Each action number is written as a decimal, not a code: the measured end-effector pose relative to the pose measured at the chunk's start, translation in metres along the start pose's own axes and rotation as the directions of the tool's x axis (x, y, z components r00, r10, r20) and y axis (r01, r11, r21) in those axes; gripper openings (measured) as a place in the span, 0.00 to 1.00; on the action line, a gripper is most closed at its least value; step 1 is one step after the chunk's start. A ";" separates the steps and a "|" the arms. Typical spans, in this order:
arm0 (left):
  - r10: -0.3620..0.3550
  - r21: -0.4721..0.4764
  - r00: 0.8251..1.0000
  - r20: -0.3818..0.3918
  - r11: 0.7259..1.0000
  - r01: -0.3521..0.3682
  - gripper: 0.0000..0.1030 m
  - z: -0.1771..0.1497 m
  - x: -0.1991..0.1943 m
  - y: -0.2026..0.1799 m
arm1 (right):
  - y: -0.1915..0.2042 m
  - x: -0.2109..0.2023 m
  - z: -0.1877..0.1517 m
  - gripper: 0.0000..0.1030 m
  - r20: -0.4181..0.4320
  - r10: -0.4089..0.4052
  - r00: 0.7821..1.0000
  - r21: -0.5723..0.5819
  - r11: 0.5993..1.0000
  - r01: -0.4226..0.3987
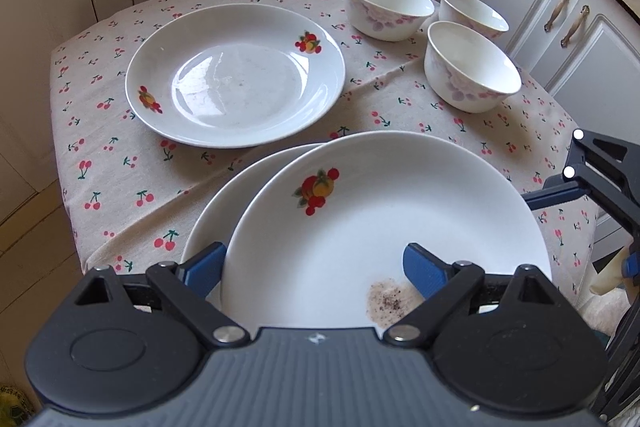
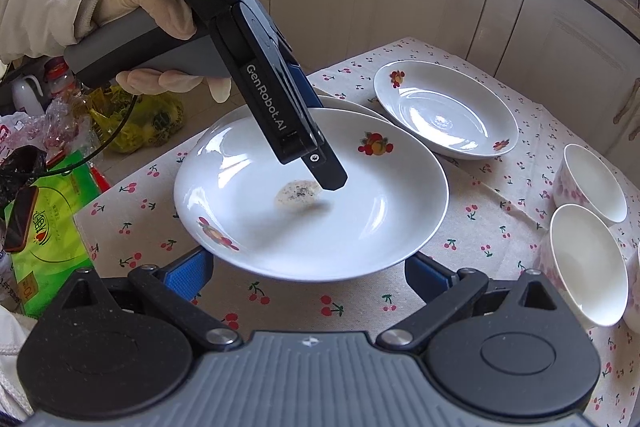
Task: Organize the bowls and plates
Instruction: 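Lower the stained plate onto the other large plate and open the left gripper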
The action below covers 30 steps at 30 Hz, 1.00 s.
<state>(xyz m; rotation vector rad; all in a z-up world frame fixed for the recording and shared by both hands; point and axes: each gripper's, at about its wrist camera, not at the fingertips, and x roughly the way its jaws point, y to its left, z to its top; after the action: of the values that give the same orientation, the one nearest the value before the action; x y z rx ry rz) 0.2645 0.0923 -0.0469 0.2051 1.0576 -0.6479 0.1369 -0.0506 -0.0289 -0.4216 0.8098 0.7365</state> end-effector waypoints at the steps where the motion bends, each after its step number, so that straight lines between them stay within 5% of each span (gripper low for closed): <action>1: 0.001 0.000 1.000 0.001 1.000 -0.001 0.91 0.000 0.000 0.000 | 0.000 0.000 0.000 1.00 0.001 0.000 1.000 0.001 1.000 0.000; 18: 0.007 -0.022 0.999 0.048 1.000 -0.006 0.92 -0.001 -0.010 0.005 | 0.000 0.002 -0.001 1.00 -0.007 -0.006 1.000 0.003 1.000 0.006; 30: 0.022 -0.071 0.990 0.140 0.997 -0.012 0.92 -0.004 -0.027 0.011 | -0.025 -0.009 -0.007 1.00 0.000 0.008 1.000 0.129 0.992 -0.008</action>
<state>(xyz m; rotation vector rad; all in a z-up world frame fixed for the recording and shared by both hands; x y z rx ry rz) 0.2592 0.1140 -0.0271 0.1061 0.9403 -0.6007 0.1479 -0.0753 -0.0249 -0.3030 0.8550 0.6873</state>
